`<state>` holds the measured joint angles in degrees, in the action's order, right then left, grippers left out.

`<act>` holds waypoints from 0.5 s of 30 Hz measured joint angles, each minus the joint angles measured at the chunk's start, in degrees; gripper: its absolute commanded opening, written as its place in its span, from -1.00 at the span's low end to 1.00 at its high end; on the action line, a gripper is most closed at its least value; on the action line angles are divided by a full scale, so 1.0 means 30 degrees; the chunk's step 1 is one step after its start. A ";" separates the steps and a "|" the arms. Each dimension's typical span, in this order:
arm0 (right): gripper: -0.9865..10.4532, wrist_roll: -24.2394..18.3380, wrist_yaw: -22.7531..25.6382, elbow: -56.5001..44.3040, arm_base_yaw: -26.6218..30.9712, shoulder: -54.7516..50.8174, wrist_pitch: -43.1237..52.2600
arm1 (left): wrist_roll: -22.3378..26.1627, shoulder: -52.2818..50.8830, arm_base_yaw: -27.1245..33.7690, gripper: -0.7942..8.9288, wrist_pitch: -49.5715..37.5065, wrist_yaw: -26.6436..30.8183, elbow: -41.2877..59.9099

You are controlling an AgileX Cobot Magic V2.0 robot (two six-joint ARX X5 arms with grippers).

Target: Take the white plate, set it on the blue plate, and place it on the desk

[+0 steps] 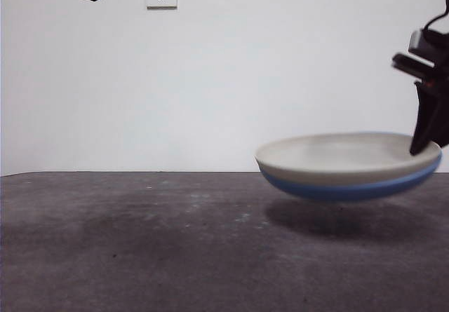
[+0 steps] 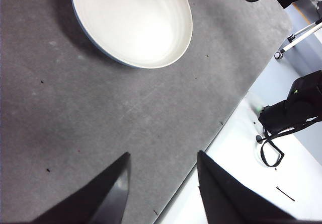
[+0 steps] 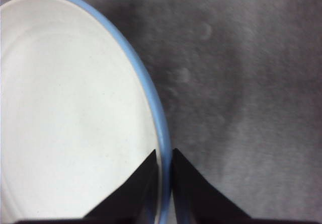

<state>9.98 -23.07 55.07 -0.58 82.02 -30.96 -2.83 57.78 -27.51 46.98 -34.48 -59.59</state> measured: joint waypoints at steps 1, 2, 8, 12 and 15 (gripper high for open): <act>-0.82 0.0138 -0.0248 0.0000 -0.0087 -0.0102 0.0029 | 0.0000 0.0000 0.0000 -0.39 -0.0007 0.0000 0.0000; -0.82 0.0211 -0.0313 0.0000 -0.0175 -0.0117 0.0029 | 0.0000 0.0000 0.0000 -0.39 -0.0007 0.0000 0.0000; -0.82 0.0911 -0.0277 0.0000 -0.1362 -0.0109 0.0474 | 0.0000 0.0000 0.0000 -0.39 0.0000 0.0000 0.0000; -0.82 0.1814 -0.0277 0.0000 -0.2754 -0.0073 0.1792 | 0.0000 0.0000 0.0000 -0.39 0.0000 0.0000 0.0000; -0.82 0.2572 -0.0248 0.0000 -0.3723 0.0277 0.2769 | 0.0000 0.0000 0.0000 -0.39 0.0000 0.0000 0.0000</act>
<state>17.69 -23.81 55.07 -11.75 82.85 -22.65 -2.83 57.78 -27.51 46.98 -34.48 -59.59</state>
